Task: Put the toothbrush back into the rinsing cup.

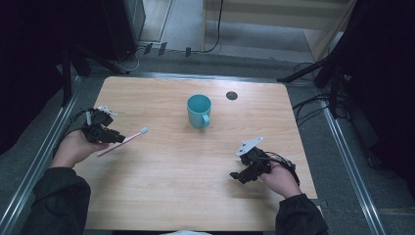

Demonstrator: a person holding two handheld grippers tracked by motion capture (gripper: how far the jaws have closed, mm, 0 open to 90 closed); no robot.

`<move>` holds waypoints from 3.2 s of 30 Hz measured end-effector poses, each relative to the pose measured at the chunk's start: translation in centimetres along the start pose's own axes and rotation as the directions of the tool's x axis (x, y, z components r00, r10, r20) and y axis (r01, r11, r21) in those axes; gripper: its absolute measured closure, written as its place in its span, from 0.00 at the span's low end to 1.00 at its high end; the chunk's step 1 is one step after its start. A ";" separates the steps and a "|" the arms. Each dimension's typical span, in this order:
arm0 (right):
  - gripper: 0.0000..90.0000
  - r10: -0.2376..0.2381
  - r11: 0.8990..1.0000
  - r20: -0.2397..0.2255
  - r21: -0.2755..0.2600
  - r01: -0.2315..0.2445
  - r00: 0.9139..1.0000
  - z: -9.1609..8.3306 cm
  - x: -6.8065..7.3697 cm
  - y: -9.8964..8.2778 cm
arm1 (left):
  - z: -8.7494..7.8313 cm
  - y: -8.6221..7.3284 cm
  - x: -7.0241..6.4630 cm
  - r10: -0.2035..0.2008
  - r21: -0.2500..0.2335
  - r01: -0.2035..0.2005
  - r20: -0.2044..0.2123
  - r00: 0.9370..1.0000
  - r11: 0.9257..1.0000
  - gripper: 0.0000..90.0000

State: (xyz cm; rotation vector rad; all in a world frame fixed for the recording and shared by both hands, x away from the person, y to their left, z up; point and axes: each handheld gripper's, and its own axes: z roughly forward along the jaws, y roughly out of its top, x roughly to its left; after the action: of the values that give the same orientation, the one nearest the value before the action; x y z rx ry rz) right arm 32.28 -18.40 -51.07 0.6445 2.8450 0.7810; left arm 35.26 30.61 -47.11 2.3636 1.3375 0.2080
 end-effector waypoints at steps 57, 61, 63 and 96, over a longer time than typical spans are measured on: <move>0.23 -0.016 1.000 -0.004 0.022 0.016 1.000 0.4 0.1 0.4 | 4.7 2.9 2.0 0.217 0.349 -0.216 0.037 0.975 0.912 0.77; 0.23 -0.016 1.000 -0.002 0.024 0.016 1.000 0.5 0.1 0.4 | 5.0 2.8 1.8 0.226 0.364 -0.223 0.035 0.974 0.904 0.77; 0.23 -0.016 1.000 -0.002 0.022 0.016 1.000 0.5 0.1 0.4 | 5.0 2.8 1.8 0.224 0.365 -0.222 0.037 0.974 0.904 0.77; 0.23 -0.015 1.000 -0.009 0.023 0.015 1.000 0.5 0.1 0.4 | 5.0 3.0 1.9 0.095 0.409 -0.103 0.039 0.995 0.907 0.89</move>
State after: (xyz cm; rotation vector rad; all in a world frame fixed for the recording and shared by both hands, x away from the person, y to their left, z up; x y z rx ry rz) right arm 32.46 -17.87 -51.31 0.6230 2.8681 0.7513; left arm 40.28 29.43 -50.50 2.7759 1.3599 -0.0775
